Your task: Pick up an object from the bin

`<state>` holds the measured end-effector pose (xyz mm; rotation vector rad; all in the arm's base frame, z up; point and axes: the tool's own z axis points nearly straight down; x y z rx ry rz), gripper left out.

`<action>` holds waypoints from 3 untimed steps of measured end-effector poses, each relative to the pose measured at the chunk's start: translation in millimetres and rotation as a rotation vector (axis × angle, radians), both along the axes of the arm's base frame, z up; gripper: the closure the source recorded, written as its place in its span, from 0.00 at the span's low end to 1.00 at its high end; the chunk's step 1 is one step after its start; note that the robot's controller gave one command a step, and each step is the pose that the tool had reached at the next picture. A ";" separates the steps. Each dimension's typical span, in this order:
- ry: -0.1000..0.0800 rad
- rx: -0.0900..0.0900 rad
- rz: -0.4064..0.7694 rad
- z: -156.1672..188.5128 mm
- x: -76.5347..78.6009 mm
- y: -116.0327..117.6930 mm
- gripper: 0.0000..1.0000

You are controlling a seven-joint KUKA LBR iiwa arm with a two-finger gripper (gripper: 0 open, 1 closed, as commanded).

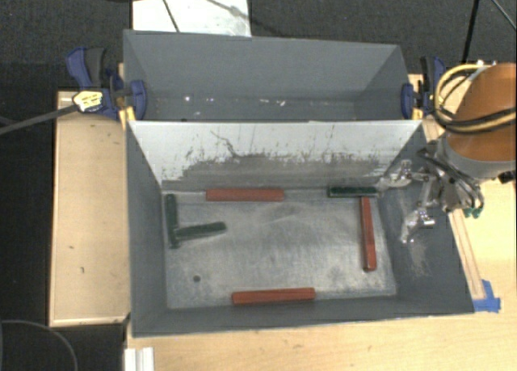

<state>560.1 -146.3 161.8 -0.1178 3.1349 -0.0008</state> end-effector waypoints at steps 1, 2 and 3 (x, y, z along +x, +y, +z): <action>-0.006 -0.004 0.163 -30.9 -0.9 1.0 0.00; 0.001 -0.001 0.488 -68.6 8.7 11.8 0.00; -0.005 -0.002 0.656 -88.5 19.2 28.2 1.00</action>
Offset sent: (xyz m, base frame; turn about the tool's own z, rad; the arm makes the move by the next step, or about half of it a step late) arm 0.0137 0.0155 -0.0780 -0.5136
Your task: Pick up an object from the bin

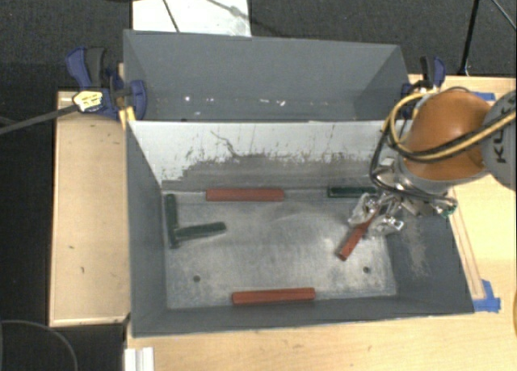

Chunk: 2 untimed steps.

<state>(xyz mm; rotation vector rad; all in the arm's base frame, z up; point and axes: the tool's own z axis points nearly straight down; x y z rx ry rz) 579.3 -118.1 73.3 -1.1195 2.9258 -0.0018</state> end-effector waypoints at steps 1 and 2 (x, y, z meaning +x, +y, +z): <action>0.000 0.000 -0.002 0.0 0.0 -0.1 1.00; 0.000 0.000 -0.002 0.0 0.0 -0.1 1.00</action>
Offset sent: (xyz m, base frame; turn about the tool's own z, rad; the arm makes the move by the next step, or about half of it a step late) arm 0.0000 0.0000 0.0000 0.0000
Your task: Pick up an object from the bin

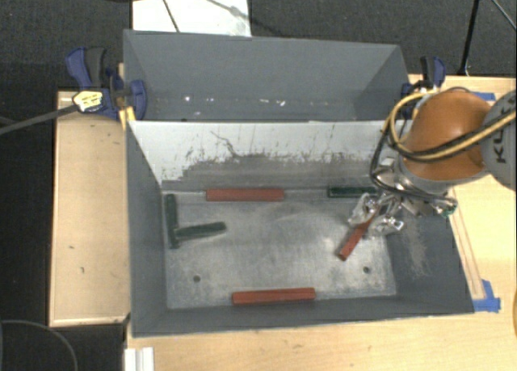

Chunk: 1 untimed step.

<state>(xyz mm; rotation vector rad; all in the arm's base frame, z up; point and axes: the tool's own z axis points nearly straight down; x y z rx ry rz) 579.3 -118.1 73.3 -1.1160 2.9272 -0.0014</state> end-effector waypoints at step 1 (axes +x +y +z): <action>0.008 -0.002 0.246 4.8 -56.8 -7.9 1.00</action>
Offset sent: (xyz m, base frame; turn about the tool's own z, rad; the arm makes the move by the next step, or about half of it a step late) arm 0.0000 0.0000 0.0000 0.0000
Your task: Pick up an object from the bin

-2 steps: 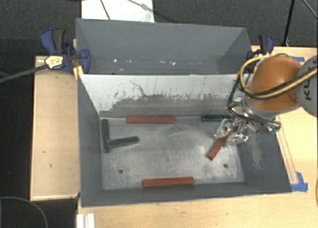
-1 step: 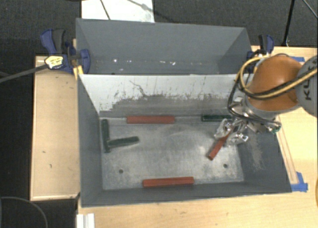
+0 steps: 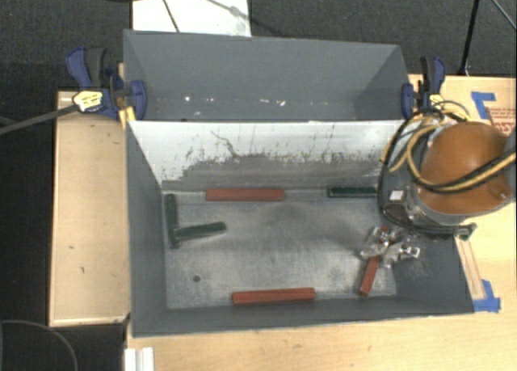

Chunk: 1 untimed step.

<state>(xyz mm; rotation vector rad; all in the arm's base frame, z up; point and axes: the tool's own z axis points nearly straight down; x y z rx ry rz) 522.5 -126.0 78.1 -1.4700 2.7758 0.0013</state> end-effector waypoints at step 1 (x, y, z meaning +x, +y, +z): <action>0.000 0.000 0.002 0.0 0.1 0.2 1.00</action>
Offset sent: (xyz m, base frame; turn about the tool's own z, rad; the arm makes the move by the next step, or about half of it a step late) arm 0.0000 0.0000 0.0000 0.0000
